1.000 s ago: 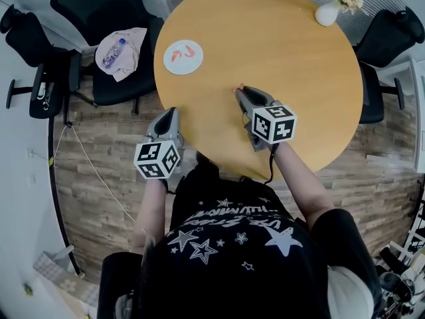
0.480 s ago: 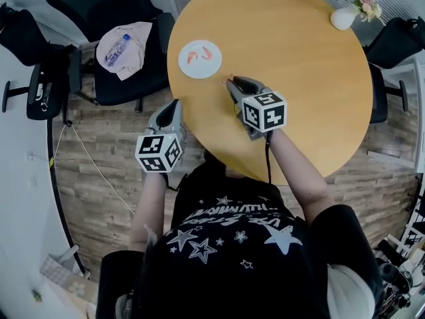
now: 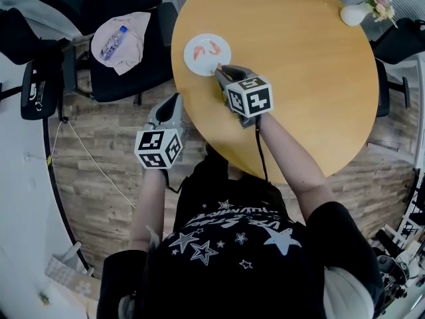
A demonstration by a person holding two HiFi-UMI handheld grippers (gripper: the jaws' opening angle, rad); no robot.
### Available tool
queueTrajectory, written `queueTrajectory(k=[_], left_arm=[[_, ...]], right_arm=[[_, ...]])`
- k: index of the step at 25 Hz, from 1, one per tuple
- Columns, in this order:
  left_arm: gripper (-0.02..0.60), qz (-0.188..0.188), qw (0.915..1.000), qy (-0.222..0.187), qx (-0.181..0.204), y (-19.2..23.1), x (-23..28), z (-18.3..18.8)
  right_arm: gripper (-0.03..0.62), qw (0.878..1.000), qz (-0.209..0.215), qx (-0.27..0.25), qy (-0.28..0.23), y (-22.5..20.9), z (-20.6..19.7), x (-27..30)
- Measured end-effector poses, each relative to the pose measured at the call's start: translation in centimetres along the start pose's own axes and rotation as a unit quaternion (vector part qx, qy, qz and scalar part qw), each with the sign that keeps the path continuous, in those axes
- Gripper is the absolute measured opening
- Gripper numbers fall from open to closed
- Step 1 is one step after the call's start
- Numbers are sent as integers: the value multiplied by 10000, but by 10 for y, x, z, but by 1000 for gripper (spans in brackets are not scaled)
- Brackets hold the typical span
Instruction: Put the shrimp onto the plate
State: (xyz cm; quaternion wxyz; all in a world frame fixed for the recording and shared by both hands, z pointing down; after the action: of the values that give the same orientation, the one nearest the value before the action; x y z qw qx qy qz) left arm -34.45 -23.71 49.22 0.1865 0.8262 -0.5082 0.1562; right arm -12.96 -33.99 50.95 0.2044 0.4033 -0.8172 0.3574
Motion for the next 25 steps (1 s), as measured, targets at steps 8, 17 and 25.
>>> queueTrajectory(k=[8,17,25], left_arm=[[2,-49,9999,85,-130,8,14,-10],[2,-100,9997,159,-179,11,22,-14],[2,-155,9995,208,-188,10,28,-16]], right_arm=[[69,9986,-339,-82,406,-8,4,34],[69,9918,-604,-655,918,-8,8,58],[69,9829,-950,-1137,1096,2,19,68]])
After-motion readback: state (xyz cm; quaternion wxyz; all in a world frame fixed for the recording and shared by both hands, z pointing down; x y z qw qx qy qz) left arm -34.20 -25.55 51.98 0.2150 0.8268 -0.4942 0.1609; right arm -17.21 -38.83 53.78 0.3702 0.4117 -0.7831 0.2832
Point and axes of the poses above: the fingertips, and each gripper's own axes: x forward along the fingers, y to its left, z out of its top, the point moved 10 cm from there along -x, backward along the fingers, and after that the axes turned 11 degrees about x, right-handed, at the moved point
